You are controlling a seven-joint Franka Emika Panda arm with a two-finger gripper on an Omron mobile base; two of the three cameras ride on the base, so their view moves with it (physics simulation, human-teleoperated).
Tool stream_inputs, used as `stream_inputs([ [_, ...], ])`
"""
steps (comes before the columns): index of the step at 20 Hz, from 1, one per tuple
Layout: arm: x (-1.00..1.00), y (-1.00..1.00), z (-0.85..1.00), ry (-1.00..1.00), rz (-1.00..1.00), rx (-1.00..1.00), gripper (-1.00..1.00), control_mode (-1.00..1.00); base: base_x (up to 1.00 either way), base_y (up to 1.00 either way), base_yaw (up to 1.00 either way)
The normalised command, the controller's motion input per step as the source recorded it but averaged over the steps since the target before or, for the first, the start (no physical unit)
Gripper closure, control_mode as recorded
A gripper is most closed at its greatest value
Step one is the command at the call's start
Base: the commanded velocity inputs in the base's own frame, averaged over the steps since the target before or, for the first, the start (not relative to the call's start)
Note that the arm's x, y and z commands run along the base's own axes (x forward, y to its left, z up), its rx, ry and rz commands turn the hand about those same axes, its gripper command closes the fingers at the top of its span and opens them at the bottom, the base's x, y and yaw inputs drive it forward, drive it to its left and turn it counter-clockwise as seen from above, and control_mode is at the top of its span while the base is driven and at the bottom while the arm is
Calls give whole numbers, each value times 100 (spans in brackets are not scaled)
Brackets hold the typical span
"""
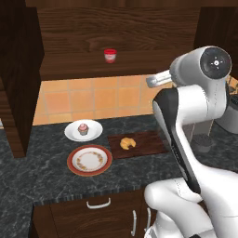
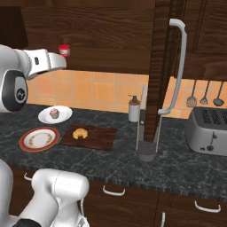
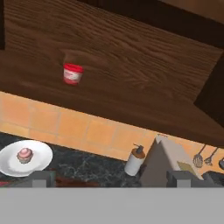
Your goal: From the different types of pastries on the counter, select a croissant and place it on the cutting board. Then retrieve a jar of jam from the cabinet and place it alongside the croissant on the cutting board.
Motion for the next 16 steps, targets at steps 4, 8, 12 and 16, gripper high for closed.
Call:
stream_inputs([
  [4,0,0,69,0,-2,18,-100,-100,0,0,0],
  [8,0,0,42,-8,-1,12,-100,-100,0,0,0],
  [12,-6,0,-6,-42,1,-1,-100,-100,0,0,0],
  [16,-4,0,-43,-31,5,0,-100,-100,0,0,0],
])
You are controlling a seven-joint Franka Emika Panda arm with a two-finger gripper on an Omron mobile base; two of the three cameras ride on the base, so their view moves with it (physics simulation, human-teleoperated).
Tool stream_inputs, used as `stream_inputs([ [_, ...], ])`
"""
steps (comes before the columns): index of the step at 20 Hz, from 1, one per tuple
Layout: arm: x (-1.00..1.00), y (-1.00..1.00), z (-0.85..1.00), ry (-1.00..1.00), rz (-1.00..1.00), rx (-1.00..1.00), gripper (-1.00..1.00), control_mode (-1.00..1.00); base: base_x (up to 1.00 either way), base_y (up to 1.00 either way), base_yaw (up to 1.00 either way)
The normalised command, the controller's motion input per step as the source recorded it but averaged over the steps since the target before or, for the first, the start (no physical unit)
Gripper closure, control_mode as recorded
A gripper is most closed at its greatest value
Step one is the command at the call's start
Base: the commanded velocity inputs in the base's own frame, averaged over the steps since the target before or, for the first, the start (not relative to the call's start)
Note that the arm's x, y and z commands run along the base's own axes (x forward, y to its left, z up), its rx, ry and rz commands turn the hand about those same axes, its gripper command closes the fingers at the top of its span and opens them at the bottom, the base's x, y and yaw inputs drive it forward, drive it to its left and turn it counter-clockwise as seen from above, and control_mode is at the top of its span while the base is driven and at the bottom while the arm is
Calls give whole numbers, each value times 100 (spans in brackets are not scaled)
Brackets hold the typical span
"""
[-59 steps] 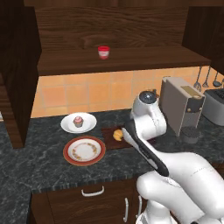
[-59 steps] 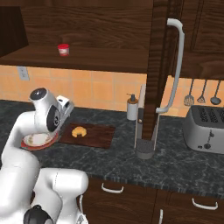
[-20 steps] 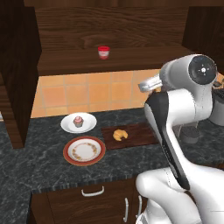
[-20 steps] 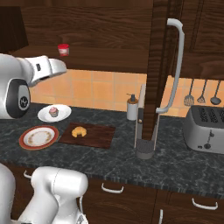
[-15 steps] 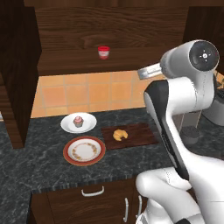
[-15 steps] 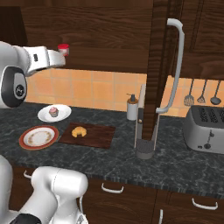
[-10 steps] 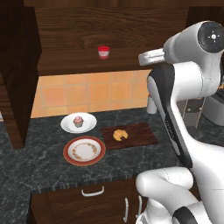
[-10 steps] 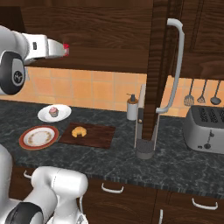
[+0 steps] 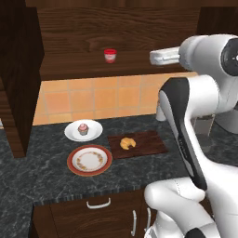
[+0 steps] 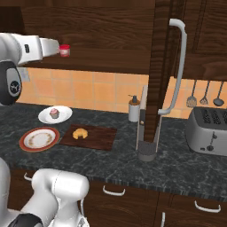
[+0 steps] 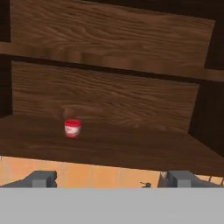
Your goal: From the different types of pastries on the counter, select a croissant and place it on the cutting board. Then retrieve a jar of jam from the cabinet and place it alongside the croissant on the cutting board.
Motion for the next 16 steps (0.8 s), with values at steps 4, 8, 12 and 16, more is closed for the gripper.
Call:
stream_inputs([
  [4,6,0,6,2,0,9,-100,-100,0,0,0],
  [8,3,0,60,20,2,27,-100,-100,0,0,0],
  [12,1,0,8,11,8,13,-100,-100,0,0,0],
  [16,0,0,-39,0,11,0,-100,-100,0,0,0],
])
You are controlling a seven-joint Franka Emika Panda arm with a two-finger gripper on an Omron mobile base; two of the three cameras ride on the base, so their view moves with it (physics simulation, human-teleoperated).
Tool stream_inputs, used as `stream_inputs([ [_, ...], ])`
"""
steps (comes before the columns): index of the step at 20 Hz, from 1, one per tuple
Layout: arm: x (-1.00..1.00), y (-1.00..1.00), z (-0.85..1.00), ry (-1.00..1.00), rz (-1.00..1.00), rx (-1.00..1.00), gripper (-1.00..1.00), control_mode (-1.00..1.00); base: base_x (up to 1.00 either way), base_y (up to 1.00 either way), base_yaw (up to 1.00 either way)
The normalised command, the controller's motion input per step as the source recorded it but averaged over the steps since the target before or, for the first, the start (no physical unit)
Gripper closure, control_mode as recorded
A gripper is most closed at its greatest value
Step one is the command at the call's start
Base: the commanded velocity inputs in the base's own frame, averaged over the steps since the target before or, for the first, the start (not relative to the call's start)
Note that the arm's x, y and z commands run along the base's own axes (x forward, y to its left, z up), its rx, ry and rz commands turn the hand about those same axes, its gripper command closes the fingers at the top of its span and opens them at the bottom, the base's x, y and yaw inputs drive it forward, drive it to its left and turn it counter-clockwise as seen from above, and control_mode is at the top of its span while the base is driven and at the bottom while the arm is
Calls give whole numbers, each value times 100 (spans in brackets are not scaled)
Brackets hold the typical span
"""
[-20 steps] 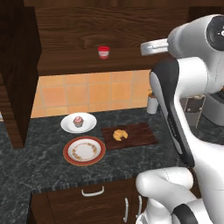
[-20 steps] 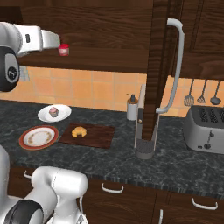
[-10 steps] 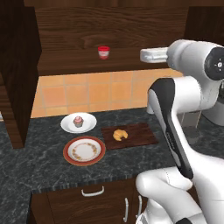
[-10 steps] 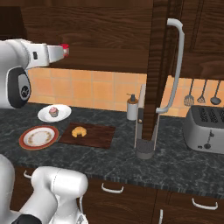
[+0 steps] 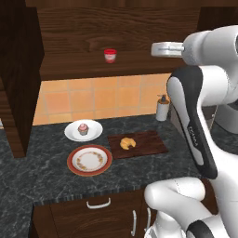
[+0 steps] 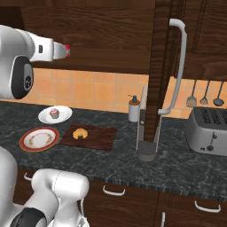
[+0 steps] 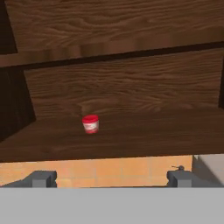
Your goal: From the different types of pastries on the counter, select a croissant and place it on the cutting board. Then retrieve a jar of jam from the cabinet and place it alongside the croissant on the cutting board.
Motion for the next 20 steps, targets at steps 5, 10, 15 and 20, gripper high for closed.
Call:
stream_inputs([
  [5,31,2,-34,1,5,0,-100,-100,0,0,0],
  [10,69,20,-3,13,0,0,-100,-100,0,0,0],
  [15,12,18,-20,1,1,-4,-100,-100,0,0,0],
  [20,34,18,-37,5,4,-6,-100,-100,0,0,0],
])
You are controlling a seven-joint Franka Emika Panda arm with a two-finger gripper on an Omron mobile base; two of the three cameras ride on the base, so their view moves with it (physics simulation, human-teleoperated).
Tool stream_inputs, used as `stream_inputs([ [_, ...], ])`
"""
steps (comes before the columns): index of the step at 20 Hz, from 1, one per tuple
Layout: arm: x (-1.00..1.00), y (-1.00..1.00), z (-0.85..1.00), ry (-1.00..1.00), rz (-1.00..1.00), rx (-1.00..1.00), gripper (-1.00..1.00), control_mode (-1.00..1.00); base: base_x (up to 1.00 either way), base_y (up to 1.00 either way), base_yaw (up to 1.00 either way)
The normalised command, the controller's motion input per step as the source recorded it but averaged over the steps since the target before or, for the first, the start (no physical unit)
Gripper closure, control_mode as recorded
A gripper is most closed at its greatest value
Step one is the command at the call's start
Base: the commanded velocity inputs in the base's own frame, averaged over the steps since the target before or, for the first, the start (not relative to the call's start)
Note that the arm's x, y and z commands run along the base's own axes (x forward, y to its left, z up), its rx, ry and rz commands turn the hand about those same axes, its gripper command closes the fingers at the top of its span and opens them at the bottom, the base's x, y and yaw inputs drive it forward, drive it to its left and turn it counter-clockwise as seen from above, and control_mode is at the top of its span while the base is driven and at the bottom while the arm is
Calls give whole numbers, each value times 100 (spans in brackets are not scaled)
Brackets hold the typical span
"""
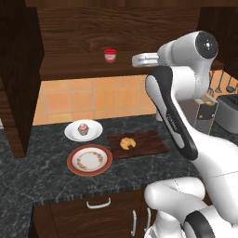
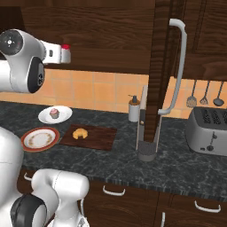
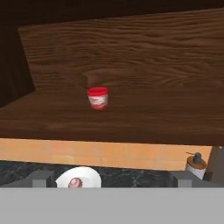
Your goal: From the different types of pastries on the counter, select a croissant and place it on the cutting board. Then retrieve a jar of jam from the cabinet and place it alongside the croissant on the cutting board.
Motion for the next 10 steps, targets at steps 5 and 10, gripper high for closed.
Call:
stream_inputs([
  [5,47,10,0,2,0,0,-100,-100,0,0,0],
  [10,7,31,0,-1,0,-3,-100,-100,0,0,0],
])
